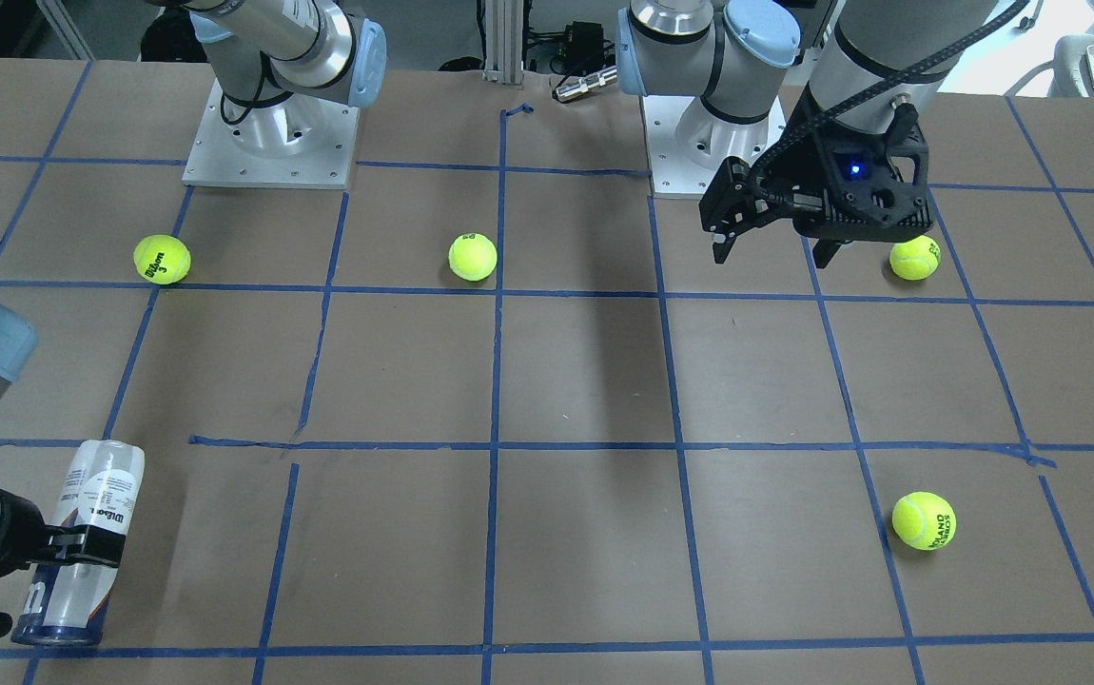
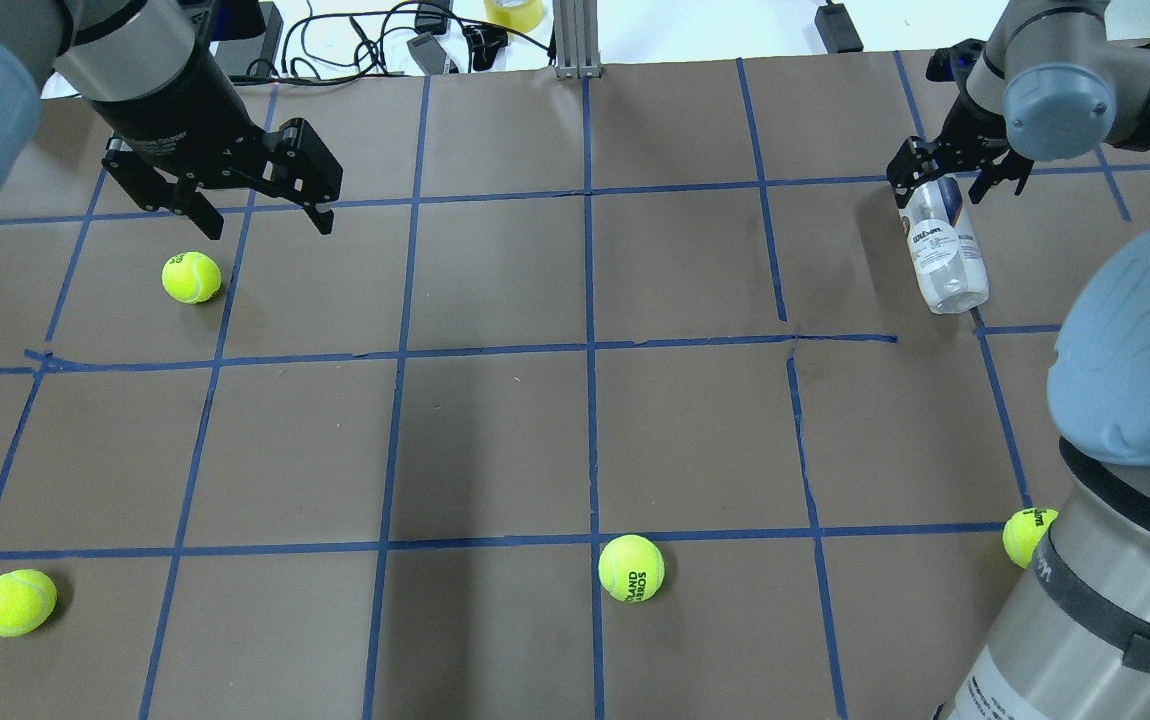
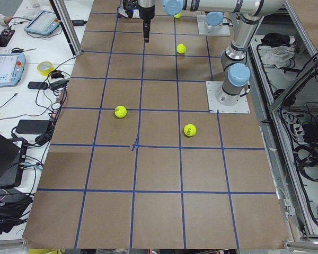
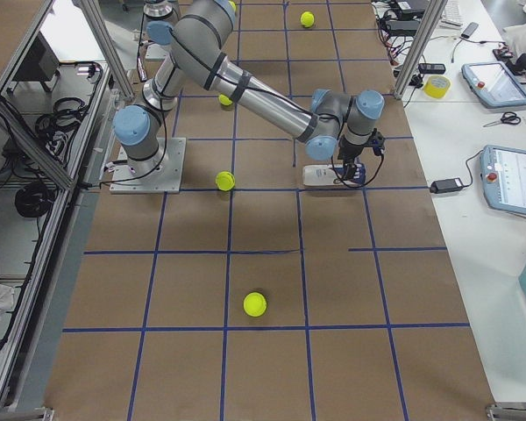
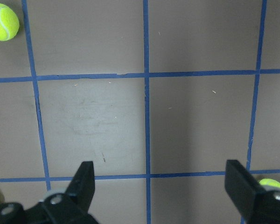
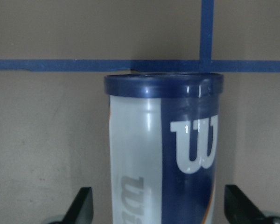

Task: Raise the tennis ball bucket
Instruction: 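Lower the right gripper around the upright Wilson ball can and close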

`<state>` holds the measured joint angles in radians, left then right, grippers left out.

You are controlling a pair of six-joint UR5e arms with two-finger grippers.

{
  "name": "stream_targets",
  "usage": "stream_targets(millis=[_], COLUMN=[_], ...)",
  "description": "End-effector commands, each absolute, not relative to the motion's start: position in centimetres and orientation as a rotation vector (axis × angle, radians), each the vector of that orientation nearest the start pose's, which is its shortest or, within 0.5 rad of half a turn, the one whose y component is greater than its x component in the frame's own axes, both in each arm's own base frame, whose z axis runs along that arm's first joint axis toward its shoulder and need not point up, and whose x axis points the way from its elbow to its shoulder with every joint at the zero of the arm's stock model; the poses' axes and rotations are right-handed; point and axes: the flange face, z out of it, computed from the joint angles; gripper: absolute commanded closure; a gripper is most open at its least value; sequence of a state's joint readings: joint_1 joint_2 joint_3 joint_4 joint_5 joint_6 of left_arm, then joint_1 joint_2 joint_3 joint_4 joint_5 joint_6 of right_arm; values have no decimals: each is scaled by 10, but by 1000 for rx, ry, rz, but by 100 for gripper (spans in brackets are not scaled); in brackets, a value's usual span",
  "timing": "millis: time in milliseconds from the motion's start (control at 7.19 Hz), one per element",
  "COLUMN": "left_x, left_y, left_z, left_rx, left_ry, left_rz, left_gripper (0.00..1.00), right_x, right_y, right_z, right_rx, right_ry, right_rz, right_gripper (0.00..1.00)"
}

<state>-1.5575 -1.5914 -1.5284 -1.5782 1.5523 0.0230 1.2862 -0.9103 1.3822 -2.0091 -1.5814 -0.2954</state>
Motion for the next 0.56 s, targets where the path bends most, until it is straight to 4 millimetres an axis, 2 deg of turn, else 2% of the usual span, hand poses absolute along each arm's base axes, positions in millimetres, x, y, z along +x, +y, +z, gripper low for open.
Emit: stream_targets(millis=[0,139,278,417], left_x=[-129,-129,-129,-129], left_y=[-503,-503,-504,-504], left_z=[499,499,499,499], left_rx=[17,17,17,17], left_ry=[3155,3156,3155,3156], left_rz=[-27,-32,-32,-34], left_gripper=[0,0,0,0], right_x=[-74,-74,-74,-73], right_y=[-717,-717,-717,-716], right_z=[184,175,175,176], right_rx=[-10,-20,-34,-37], right_ry=[3130,3125,3126,3125], right_rz=[118,138,135,139], right_gripper=[0,0,11,28])
